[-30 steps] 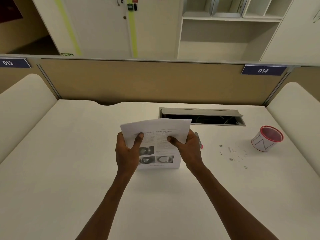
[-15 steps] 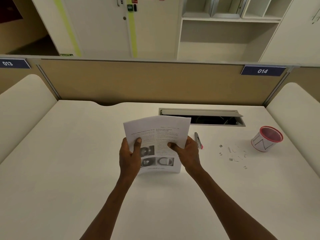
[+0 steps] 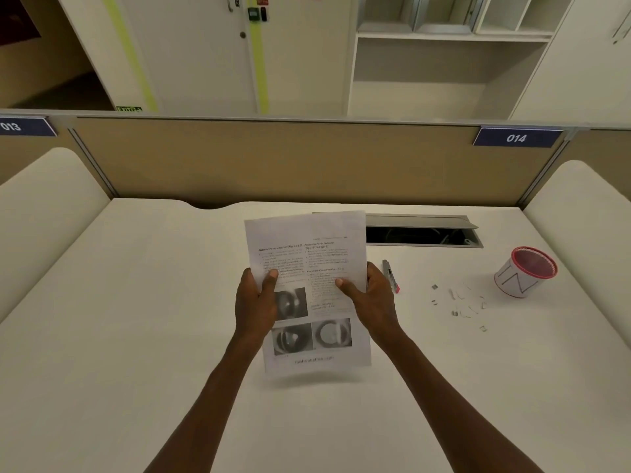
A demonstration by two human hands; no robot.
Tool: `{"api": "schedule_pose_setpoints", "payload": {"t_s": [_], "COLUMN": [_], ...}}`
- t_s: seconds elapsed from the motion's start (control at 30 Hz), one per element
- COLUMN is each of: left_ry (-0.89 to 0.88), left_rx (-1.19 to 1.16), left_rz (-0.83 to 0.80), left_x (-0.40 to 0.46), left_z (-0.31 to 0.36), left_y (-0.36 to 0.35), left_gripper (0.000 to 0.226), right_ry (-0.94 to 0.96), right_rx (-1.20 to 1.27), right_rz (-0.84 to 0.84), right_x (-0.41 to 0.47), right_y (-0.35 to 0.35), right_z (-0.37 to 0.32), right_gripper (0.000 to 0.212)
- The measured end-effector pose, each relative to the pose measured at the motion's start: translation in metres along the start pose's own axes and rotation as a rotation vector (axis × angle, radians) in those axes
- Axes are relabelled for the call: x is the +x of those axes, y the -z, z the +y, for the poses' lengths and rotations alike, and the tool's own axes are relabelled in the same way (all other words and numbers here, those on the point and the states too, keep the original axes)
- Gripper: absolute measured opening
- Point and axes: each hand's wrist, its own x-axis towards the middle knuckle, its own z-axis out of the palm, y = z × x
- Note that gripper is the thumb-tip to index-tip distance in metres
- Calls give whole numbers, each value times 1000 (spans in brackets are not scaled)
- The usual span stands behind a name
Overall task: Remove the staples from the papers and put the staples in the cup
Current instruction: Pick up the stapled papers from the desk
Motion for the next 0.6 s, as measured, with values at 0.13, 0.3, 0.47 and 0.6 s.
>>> {"api": "schedule_pose_setpoints", "payload": {"t_s": [0.13,0.3,0.47,0.6], "left_ry": [119,154,154,174], "left_rx": [50,96,73,104], "left_rz": [-158,-176,-88,-36], "left_x": [10,11,25,29], "left_z": [-8,-14,-16,-23], "left_y": [2,0,-10,-25], "left_gripper": [29,25,32,31], "right_ry": [-78,-220,-266,-303], "right_rx": [-73,-73,-78,-110], "right_rz": [-10,5,12,27], "right_x": [-4,-17,-25,-25], "right_y": [3,4,2,1], "right_z": [11,40,57,68], "right_gripper": [35,34,34,32]}}
